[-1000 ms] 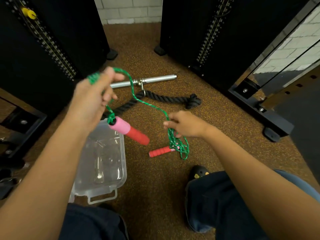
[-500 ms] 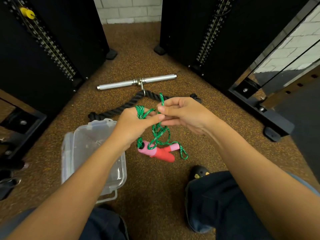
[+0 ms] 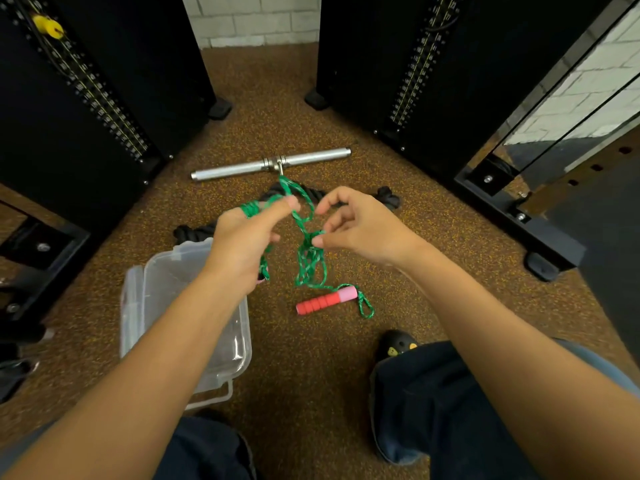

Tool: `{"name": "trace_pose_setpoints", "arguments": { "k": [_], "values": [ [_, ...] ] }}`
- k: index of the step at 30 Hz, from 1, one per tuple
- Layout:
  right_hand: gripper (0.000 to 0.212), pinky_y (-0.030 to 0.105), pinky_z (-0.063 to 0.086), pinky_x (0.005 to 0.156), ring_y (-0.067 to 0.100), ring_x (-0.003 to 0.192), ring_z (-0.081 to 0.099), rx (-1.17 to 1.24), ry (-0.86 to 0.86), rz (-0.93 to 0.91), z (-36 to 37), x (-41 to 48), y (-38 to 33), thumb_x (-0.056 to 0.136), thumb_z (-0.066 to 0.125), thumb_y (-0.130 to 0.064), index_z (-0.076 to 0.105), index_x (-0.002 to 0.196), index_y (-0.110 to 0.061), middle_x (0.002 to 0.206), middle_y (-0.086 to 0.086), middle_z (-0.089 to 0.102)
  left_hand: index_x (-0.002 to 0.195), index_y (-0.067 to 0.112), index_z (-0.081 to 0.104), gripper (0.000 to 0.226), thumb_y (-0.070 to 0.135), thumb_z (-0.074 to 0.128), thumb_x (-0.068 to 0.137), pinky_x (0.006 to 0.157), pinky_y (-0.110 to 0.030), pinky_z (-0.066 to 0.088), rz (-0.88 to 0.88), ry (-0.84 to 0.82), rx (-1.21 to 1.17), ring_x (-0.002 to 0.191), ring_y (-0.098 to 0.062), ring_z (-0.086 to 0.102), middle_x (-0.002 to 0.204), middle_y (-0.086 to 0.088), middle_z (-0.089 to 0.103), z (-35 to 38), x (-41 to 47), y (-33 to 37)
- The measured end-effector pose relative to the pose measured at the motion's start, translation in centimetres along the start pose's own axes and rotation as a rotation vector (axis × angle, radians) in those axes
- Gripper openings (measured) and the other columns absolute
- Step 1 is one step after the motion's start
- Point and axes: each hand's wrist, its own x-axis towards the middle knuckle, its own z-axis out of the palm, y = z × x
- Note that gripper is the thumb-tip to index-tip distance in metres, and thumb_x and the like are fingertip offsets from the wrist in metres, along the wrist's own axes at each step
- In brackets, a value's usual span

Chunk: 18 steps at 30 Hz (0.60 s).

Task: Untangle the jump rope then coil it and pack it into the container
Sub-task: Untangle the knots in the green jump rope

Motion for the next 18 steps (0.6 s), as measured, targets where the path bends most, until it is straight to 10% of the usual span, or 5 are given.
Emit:
{"name": "trace_pose_setpoints", "arguments": {
  "k": [8, 13, 18],
  "values": [
    [0.014, 0.025, 0.051, 0.060, 0.013, 0.059, 0.057, -0.190, -0.071, 0.427, -2.4, 0.4, 1.1, 0.090, 0.053, -0.002, 0.048, 0.100, -0.010, 0.076, 0.008, 0.057, 0.125, 0.000, 0.050, 0.046, 0.020, 0.063, 0.086, 0.051, -0.014, 0.041, 0.016, 0.161, -0.300, 0.069, 0.002, 0.063, 0.078, 0.007, 0.069, -2.4, 1.9, 1.3],
    [0.043, 0.037, 0.054, 0.064, 0.026, 0.062, 0.059, -0.207, 0.026, 0.590, -2.3, 0.4, 1.4, 0.097, 0.028, -0.012, 0.021, 0.138, -0.001, 0.071, 0.017, 0.057, 0.095, 0.010, 0.057, 0.012, 0.017, 0.061, 0.088, 0.049, -0.014, 0.038, 0.026, 0.179, -0.335, 0.083, -0.004, 0.062, 0.086, 0.002, 0.066, -2.0, 1.9, 1.4],
    [0.052, 0.051, 0.056, 0.076, 0.035, 0.083, 0.064, -0.352, 0.133, 0.610, -2.4, 0.6, 2.1, 0.091, 0.031, -0.012, 0.016, 0.140, -0.018, 0.114, 0.024, 0.052, 0.092, 0.012, 0.055, 0.011, 0.022, 0.060, 0.089, 0.056, -0.016, 0.040, 0.058, 0.217, -0.310, 0.077, -0.003, 0.059, 0.089, 0.003, 0.064, -2.3, 2.0, 1.2]
  ]
}}
